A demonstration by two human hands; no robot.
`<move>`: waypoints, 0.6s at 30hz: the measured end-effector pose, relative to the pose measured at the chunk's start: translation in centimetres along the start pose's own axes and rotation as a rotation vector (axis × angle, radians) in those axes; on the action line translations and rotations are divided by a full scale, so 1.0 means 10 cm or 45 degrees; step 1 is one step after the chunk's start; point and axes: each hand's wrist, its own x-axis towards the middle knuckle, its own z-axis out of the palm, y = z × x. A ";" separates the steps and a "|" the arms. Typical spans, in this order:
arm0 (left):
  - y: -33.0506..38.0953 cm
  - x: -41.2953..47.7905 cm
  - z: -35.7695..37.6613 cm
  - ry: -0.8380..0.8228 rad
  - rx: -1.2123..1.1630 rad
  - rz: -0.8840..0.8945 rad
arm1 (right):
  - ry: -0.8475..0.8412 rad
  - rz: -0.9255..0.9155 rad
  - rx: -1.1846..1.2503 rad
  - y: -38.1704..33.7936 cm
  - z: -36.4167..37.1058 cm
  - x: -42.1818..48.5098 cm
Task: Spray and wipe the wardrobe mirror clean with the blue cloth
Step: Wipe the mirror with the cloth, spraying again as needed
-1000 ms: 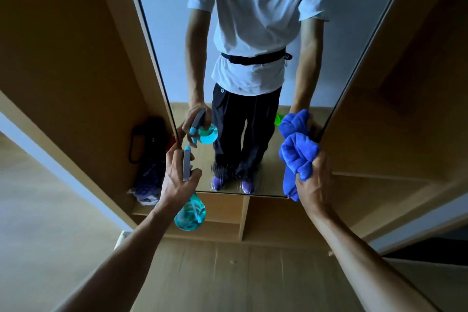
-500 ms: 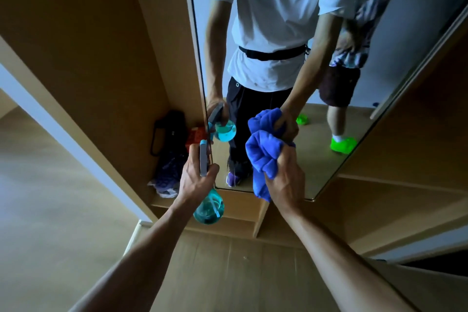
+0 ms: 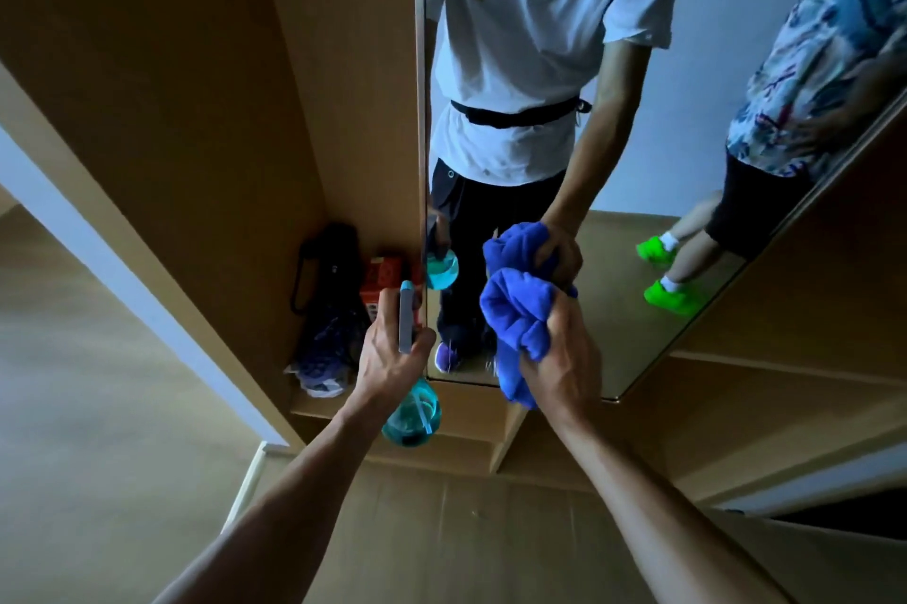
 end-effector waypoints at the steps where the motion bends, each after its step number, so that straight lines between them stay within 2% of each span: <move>1: -0.02 0.01 0.00 -0.009 -0.002 0.023 | 0.022 0.048 -0.009 0.08 -0.09 0.00; 7: -0.08 -0.02 0.03 -0.016 -0.008 0.044 | 0.095 0.197 -0.025 0.47 -0.38 -0.04; 13: -0.11 0.02 -0.04 -0.045 -0.011 0.035 | 0.104 0.382 0.060 0.29 -0.14 -0.13; 18: -0.12 0.04 -0.07 -0.068 -0.028 0.006 | 0.030 0.099 0.097 -0.07 0.23 -0.20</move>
